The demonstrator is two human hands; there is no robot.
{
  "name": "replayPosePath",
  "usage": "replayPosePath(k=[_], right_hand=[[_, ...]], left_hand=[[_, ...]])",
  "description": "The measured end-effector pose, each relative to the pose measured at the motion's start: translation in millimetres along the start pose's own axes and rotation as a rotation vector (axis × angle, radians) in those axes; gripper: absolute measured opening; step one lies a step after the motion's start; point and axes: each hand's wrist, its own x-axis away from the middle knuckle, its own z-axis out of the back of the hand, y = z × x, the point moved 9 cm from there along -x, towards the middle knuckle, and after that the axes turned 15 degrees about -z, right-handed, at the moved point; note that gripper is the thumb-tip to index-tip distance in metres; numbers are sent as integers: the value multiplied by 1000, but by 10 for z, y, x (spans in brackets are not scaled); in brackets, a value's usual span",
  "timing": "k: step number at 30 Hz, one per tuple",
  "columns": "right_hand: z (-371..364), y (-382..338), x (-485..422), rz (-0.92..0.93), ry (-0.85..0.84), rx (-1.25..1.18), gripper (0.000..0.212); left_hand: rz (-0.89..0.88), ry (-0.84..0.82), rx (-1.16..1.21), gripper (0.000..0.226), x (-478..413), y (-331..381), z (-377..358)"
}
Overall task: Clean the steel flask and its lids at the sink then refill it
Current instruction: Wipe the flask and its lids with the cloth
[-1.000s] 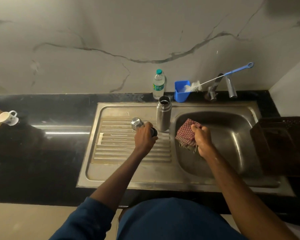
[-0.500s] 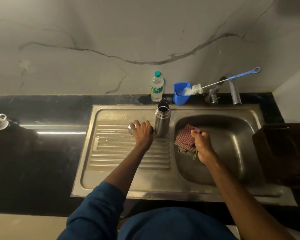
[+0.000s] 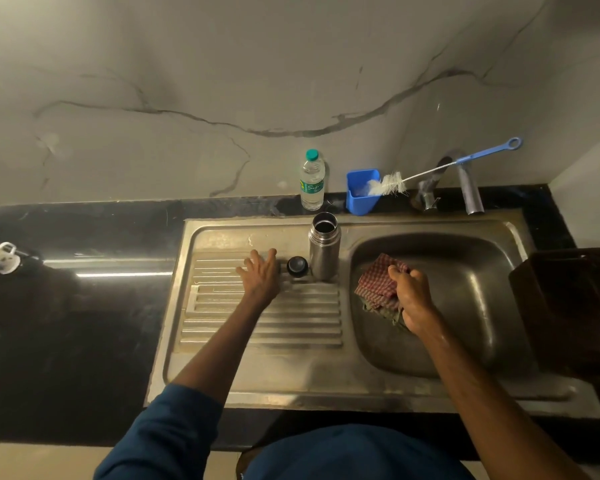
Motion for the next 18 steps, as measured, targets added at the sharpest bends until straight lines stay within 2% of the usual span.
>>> replayPosePath(k=[1, 3, 10, 15, 18], right_hand=[[14, 5, 16, 5, -1, -6, 13], [48, 31, 40, 8, 1, -25, 14], [217, 193, 235, 24, -91, -107, 23], [482, 141, 487, 117, -197, -101, 26], [689, -126, 763, 235, -241, 6, 26]], left_hand=[[1, 64, 56, 57, 47, -17, 26], [-16, 157, 158, 50, 177, -51, 59], [-108, 313, 577, 64, 872, 52, 19], [-102, 204, 1298, 62, 1516, 972, 239], [-165, 140, 1551, 47, 1671, 1699, 375]])
